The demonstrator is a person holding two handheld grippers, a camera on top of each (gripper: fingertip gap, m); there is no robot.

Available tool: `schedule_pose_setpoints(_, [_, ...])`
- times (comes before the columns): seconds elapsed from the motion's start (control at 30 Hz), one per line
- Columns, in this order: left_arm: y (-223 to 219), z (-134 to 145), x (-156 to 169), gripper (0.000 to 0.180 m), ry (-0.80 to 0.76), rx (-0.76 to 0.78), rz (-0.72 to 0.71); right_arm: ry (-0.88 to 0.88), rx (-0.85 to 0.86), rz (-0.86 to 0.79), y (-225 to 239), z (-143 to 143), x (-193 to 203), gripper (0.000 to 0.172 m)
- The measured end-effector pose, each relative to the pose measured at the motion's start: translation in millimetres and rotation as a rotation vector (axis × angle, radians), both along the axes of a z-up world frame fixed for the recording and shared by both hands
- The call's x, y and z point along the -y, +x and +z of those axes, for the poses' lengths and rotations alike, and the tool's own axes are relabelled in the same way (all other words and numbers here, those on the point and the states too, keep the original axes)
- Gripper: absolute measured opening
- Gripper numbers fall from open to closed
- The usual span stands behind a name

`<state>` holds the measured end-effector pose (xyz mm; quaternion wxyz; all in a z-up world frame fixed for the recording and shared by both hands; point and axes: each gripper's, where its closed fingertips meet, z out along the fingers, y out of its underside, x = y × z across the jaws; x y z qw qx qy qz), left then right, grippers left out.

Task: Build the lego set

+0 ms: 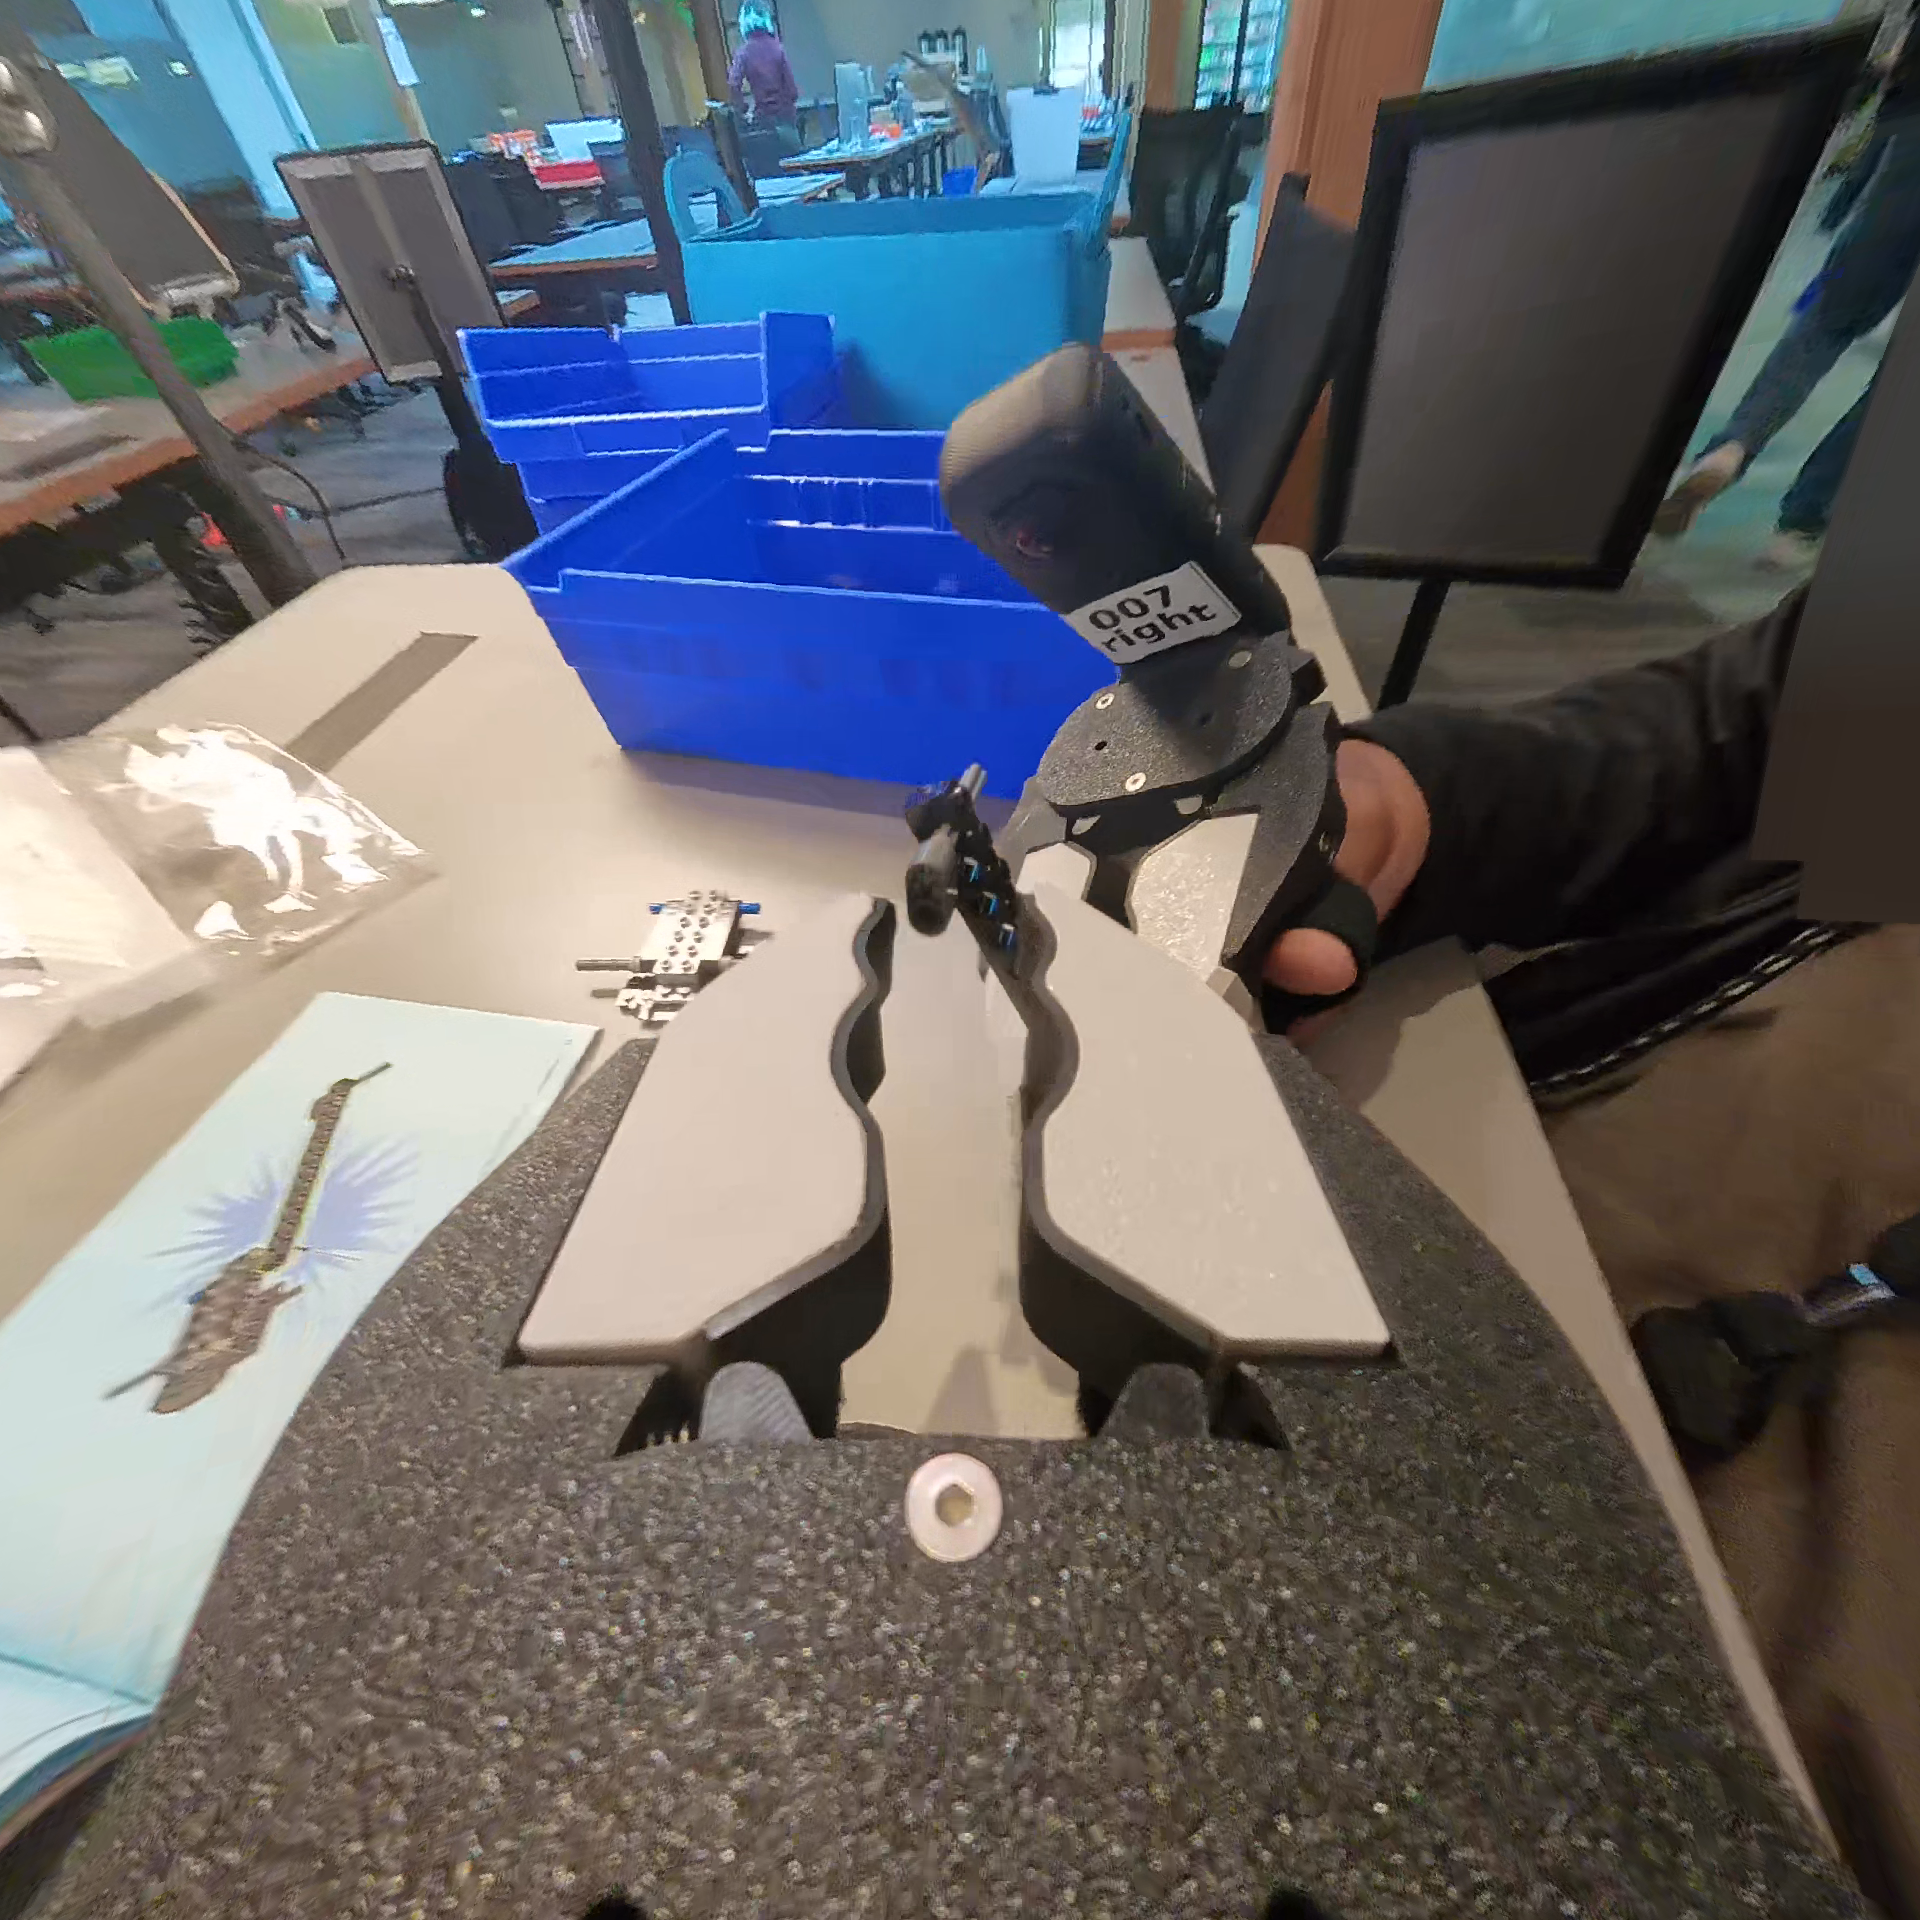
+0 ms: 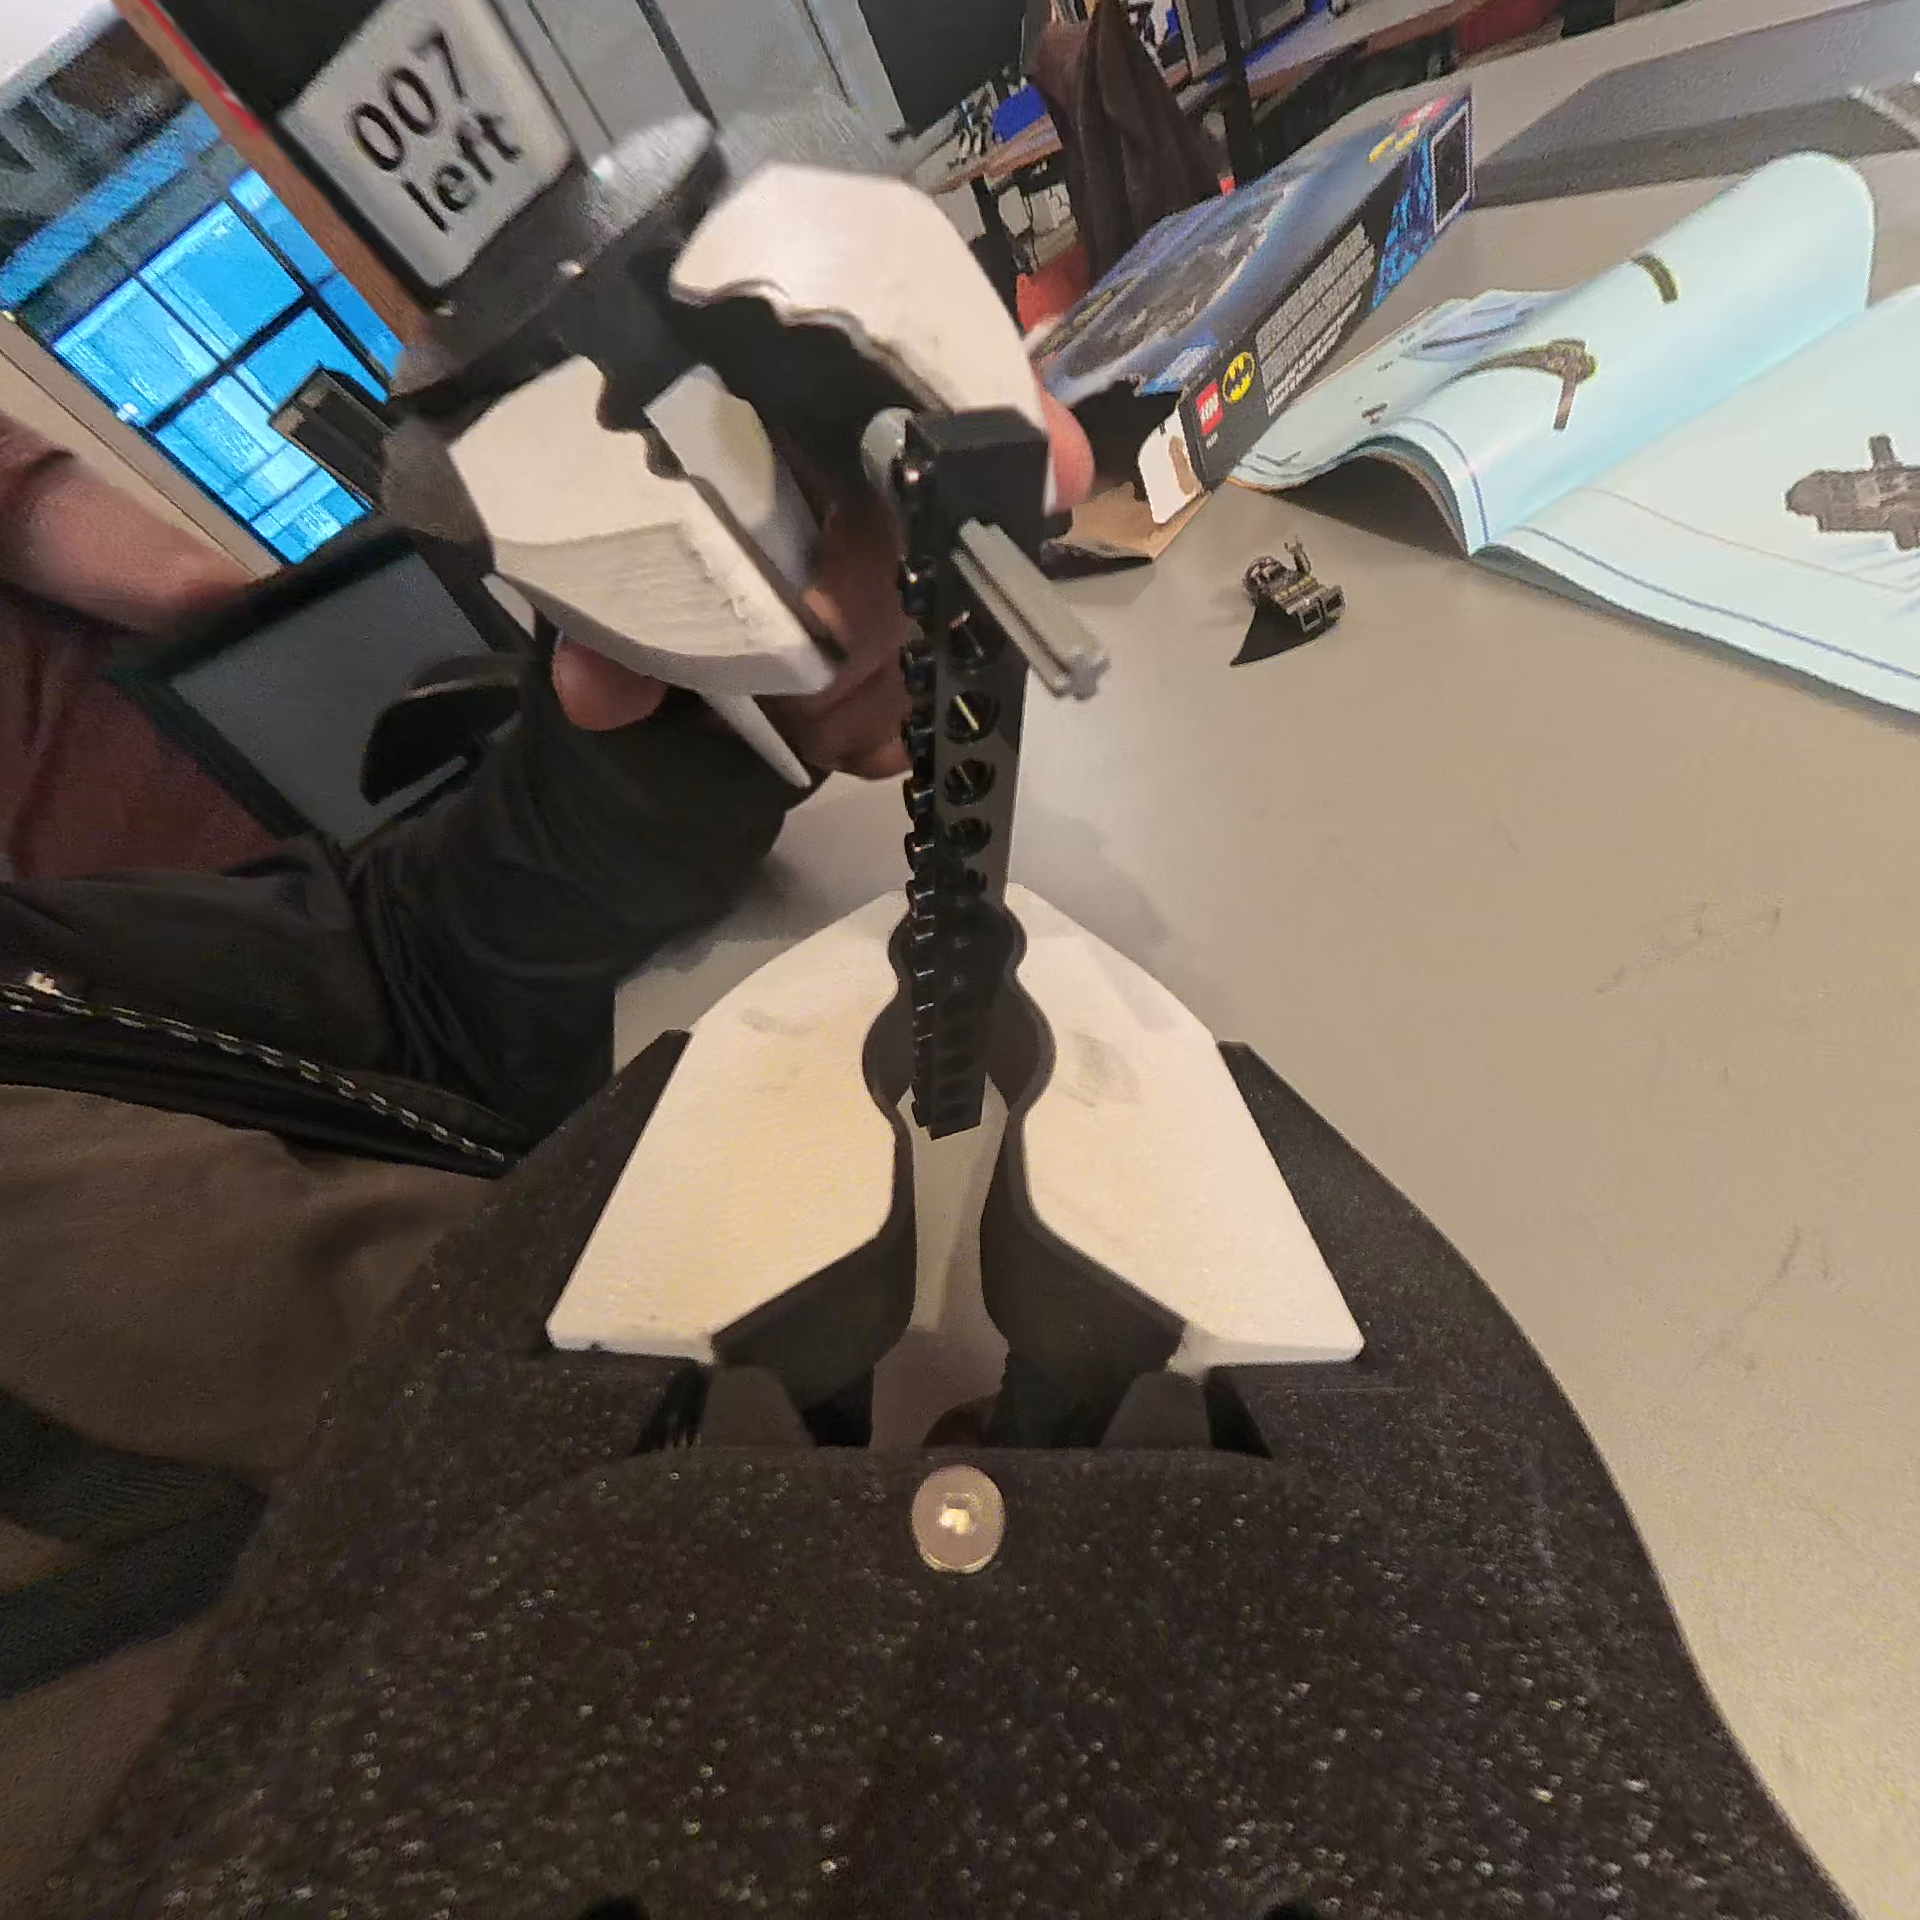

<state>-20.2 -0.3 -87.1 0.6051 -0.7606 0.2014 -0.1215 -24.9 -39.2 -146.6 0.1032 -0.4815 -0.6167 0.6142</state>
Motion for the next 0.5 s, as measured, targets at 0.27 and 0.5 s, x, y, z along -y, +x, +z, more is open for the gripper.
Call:
schedule_pose_setpoints(0.27, [6, -2, -5, 0.034, -0.123, 0.295, -0.048, -0.088, -0.087, -0.015, -5, 20, 6, 0.009])
schedule_pose_setpoints(0.5, [7, -7, -3, 0.012, -0.138, 0.235, -0.057, -0.029, -0.077, -0.087, -14, 14, 0, 0.011])
